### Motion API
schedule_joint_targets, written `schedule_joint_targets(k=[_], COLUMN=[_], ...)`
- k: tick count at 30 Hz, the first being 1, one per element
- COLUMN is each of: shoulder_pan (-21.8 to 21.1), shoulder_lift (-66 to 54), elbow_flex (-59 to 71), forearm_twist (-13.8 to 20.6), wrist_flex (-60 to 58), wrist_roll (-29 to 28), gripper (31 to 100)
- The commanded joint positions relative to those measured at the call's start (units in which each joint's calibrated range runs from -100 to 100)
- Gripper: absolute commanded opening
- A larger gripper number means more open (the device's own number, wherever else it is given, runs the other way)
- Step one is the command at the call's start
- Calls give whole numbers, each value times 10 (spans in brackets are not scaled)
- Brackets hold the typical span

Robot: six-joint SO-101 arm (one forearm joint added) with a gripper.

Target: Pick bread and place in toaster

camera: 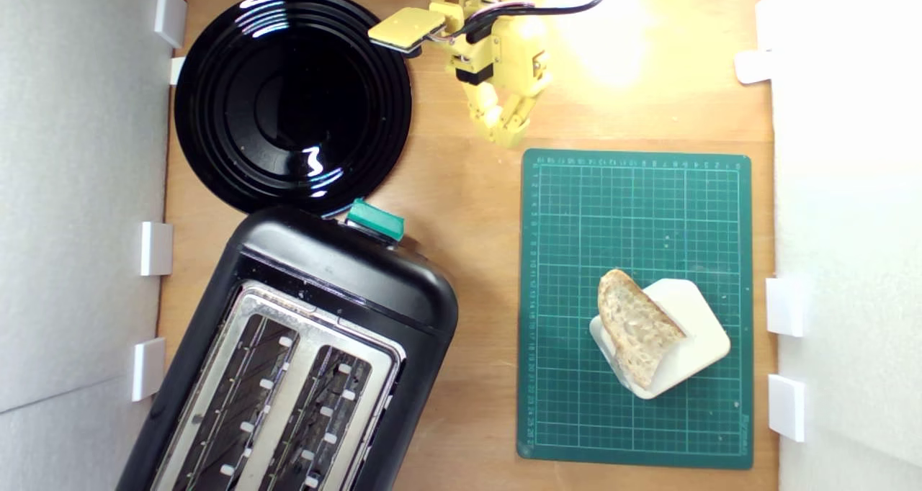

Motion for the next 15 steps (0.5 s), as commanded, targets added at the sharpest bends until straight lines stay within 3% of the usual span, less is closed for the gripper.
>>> schedule_joint_targets(k=[1,15], shoulder_pan=[0,-1], shoulder_lift=[-3,-3], elbow_flex=[-3,-2], forearm_twist=[0,3], wrist_flex=[-3,-3], wrist_roll=[-1,0], gripper=[469,469])
